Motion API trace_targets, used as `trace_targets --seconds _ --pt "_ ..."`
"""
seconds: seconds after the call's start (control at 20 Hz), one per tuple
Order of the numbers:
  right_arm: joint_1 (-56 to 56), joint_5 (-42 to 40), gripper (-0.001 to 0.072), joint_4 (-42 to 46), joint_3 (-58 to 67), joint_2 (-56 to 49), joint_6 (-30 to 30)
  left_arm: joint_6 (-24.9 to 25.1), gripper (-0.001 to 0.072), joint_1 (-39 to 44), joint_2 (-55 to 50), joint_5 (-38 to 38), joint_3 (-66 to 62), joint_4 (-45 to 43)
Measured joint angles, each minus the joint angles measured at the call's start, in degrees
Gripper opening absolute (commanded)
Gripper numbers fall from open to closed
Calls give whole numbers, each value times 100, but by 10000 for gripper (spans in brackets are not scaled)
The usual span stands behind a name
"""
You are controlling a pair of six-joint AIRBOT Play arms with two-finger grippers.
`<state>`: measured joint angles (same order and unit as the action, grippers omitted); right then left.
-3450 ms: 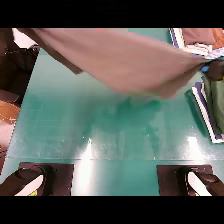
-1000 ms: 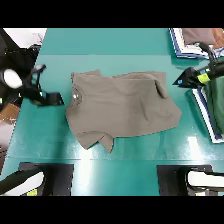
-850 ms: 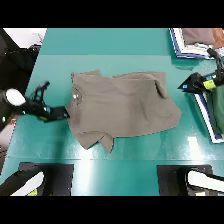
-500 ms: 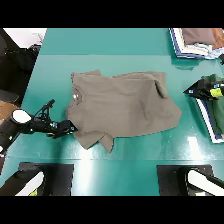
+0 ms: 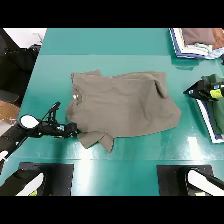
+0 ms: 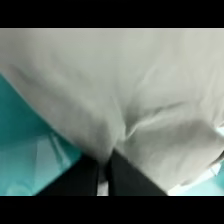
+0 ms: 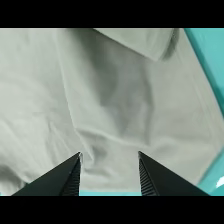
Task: Fold the shirts.
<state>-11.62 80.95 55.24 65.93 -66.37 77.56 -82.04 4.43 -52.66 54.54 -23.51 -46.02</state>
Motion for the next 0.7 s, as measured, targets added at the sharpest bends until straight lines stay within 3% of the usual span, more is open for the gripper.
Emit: trace_targets --seconds 0.35,0.7 --pt "-868 234 418 411 -1270 120 -175 -120 34 129 7 304 -1209 -951" --pt "-1003 -422 407 129 -2518 -407 -682 -184 34 138 7 332 -1766 -1263"
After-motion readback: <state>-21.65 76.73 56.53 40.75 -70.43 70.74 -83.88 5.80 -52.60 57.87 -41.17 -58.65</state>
